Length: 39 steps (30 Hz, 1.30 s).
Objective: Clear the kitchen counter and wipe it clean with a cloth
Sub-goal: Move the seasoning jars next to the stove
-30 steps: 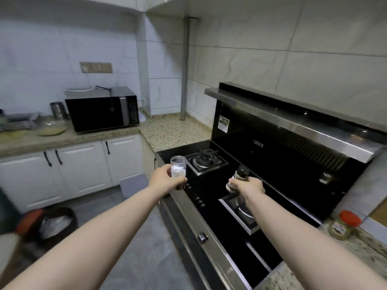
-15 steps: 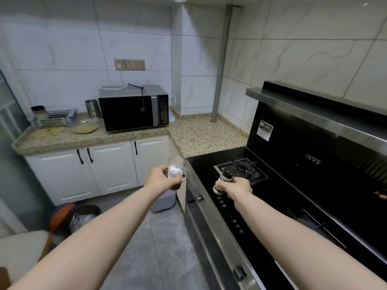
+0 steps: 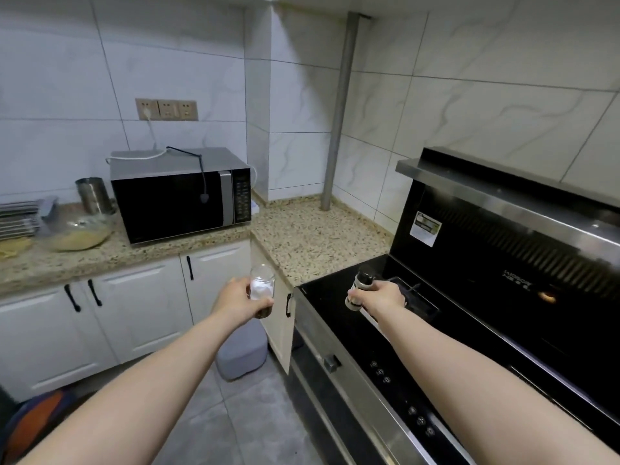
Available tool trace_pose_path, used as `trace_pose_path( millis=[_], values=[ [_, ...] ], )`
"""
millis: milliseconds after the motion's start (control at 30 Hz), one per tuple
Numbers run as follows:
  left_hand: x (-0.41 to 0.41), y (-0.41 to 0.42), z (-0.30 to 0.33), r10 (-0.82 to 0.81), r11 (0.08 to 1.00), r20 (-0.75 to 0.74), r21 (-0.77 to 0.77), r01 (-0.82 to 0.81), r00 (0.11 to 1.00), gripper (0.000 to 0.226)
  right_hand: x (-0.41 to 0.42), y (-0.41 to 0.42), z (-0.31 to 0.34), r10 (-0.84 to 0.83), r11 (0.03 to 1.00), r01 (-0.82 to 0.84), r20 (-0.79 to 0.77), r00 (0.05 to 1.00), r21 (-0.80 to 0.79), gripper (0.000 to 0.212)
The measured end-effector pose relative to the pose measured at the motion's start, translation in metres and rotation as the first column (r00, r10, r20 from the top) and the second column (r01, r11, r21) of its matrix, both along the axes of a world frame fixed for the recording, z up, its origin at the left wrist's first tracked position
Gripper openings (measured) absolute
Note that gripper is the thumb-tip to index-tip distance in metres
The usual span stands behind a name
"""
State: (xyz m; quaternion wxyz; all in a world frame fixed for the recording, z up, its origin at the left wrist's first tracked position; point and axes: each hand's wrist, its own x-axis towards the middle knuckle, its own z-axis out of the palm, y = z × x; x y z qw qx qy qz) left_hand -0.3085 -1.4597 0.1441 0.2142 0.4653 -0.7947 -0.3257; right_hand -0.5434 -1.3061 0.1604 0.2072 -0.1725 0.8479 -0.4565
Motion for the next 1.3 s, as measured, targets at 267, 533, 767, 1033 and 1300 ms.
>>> trace_pose_path(
  millis=[267, 533, 767, 1033, 1300],
  values=[
    [-0.039, -0.076, -0.011, -0.001, 0.997, -0.079, 0.078, 0.007, 0.997, 0.032, -0.039, -0.076, 0.004, -0.013, 1.000, 0.013, -0.020, 1.000, 0.004, 0.031],
    [-0.108, -0.182, -0.009, 0.008, 0.981, -0.108, 0.194, 0.013, 0.994, 0.036, -0.098, -0.189, -0.016, -0.013, 1.000, 0.013, 0.025, 1.000, -0.004, 0.032],
    [-0.175, -0.260, -0.011, -0.038, 0.971, -0.145, 0.228, 0.071, 0.989, 0.042, -0.156, -0.256, -0.024, -0.022, 1.000, 0.021, 0.061, 0.998, 0.017, 0.022],
    [-0.243, -0.325, -0.026, -0.139, 0.963, -0.078, 0.222, 0.153, 0.987, 0.053, -0.203, -0.290, -0.044, -0.142, 0.985, 0.134, 0.070, 0.987, 0.110, 0.035],
    [-0.311, -0.410, -0.007, -0.373, 0.910, -0.066, 0.169, 0.379, 0.925, 0.044, -0.221, -0.335, -0.032, -0.437, 0.899, 0.433, 0.184, 0.880, 0.063, 0.023]
  ],
)
